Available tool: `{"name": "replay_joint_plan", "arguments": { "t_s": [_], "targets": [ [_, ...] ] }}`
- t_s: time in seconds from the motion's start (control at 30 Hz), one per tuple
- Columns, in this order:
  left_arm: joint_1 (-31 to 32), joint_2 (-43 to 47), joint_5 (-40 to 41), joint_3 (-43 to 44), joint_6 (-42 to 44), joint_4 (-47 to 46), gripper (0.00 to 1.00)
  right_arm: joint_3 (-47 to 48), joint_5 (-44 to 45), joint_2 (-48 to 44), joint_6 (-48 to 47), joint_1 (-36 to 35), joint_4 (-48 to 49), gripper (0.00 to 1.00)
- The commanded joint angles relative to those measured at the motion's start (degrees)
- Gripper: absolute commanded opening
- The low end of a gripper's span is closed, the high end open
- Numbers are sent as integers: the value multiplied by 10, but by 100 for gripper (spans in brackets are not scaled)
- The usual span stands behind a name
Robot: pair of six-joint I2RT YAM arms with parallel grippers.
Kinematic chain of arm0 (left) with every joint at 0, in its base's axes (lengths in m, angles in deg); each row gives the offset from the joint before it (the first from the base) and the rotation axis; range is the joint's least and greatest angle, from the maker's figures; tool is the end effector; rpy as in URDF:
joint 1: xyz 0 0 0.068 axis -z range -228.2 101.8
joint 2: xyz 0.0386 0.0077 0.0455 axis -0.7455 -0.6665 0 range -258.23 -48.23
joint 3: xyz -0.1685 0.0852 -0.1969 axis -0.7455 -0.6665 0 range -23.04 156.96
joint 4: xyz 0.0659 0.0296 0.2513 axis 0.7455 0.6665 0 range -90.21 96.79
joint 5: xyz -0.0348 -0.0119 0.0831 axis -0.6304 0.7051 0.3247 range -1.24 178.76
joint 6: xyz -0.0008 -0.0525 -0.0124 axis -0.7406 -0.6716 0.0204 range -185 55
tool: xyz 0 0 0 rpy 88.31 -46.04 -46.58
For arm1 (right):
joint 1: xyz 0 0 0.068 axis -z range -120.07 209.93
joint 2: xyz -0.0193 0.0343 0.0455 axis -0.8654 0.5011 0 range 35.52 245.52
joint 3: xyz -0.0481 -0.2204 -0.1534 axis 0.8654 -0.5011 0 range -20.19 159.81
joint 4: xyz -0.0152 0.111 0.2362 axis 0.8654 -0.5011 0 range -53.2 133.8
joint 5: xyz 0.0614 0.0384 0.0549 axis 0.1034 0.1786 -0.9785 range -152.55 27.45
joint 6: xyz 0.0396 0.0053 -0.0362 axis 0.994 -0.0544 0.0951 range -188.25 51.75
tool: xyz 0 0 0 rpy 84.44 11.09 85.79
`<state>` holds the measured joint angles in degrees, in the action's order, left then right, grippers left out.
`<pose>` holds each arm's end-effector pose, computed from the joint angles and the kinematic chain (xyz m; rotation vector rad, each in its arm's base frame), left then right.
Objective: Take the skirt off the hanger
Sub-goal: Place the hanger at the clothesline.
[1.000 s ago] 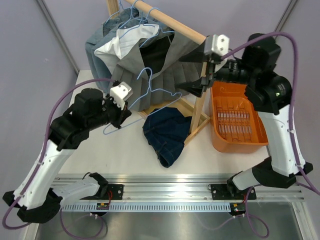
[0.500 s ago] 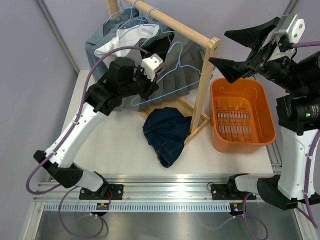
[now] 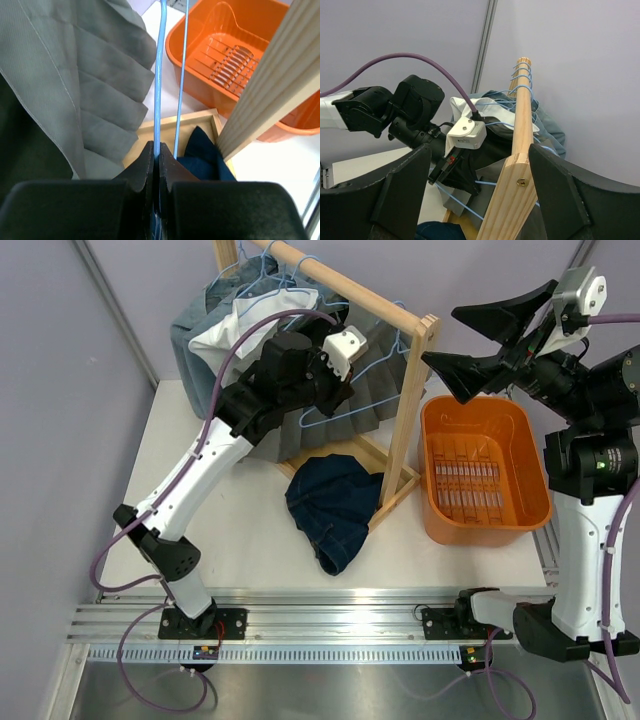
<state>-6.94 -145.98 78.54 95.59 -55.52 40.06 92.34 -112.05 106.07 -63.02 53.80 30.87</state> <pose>0.2709 -0.2460 0.4822 0.9412 1.6981 -0.5422 0.1551 0.0439 0.6180 -0.7939 0.9974 0.6292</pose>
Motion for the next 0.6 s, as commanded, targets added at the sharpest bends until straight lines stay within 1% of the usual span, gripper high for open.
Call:
{"name": "replay_joint_plan", "arguments": {
  "t_s": [0.0, 0.3, 0.57],
  "targets": [
    [6, -4, -2, 48, 8, -59, 0, -13, -18, -15, 25, 6, 42, 86],
    [18, -51, 3, 114, 6, -75, 0, -34, -24, -25, 43, 11, 64, 86],
    [22, -56, 11, 124, -2, -121, 0, -56, -27, -35, 58, 14, 84, 86]
  ]
}}
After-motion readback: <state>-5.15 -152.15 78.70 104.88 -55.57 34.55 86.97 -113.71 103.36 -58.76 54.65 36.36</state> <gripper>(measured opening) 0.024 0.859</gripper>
